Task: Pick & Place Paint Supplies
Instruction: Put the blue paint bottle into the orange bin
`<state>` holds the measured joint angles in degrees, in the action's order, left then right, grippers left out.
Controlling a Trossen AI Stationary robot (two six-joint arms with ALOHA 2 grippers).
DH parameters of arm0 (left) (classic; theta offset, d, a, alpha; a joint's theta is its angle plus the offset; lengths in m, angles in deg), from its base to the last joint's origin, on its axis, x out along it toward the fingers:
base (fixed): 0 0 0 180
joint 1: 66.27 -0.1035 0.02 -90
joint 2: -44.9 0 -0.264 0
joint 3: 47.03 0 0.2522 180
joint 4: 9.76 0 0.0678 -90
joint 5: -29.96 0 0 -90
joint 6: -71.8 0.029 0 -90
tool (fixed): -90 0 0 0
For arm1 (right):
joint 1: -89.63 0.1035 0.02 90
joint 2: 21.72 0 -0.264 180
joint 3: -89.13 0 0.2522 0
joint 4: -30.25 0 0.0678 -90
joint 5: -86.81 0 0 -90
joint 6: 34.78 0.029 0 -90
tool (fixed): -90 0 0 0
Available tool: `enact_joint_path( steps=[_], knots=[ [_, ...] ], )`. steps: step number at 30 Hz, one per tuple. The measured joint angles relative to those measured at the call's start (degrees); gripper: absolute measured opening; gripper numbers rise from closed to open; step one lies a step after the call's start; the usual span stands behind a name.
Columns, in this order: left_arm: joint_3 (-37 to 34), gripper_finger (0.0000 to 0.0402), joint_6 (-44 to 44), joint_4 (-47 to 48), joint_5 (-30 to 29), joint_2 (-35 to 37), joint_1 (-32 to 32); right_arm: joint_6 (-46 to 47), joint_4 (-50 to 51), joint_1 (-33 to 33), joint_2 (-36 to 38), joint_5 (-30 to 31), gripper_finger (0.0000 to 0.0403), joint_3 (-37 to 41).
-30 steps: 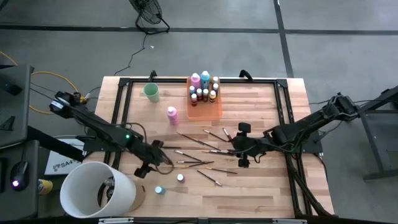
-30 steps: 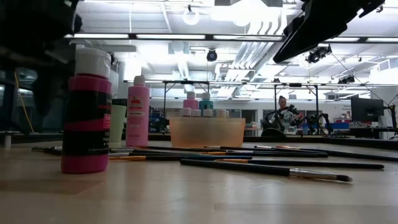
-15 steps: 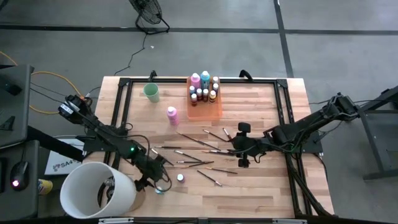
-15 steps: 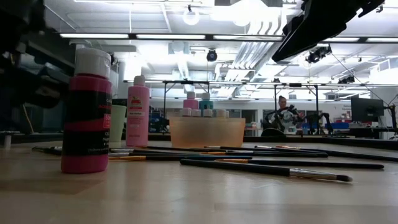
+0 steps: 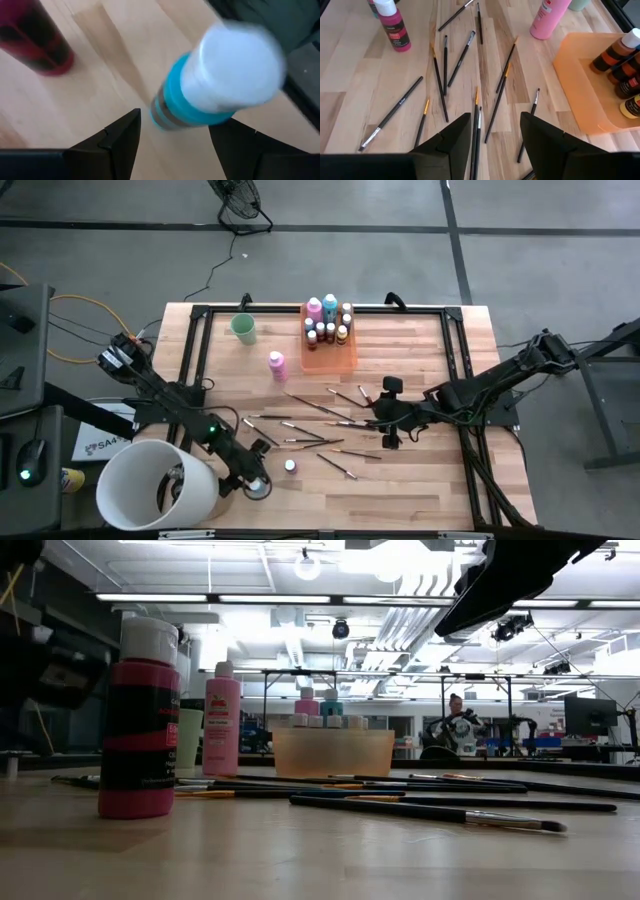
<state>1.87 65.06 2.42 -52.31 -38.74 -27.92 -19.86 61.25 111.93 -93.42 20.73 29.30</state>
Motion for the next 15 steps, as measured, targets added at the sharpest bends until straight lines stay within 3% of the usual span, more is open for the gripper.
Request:
enact_joint_path(
  steps=[15],
  knots=[
    [0.0,0.0218,-0.2,-10.3,0.3,-5.4,0.0,0.3,-0.4,0.0,0.0,0.0,0.0165,0.0]
  ],
)
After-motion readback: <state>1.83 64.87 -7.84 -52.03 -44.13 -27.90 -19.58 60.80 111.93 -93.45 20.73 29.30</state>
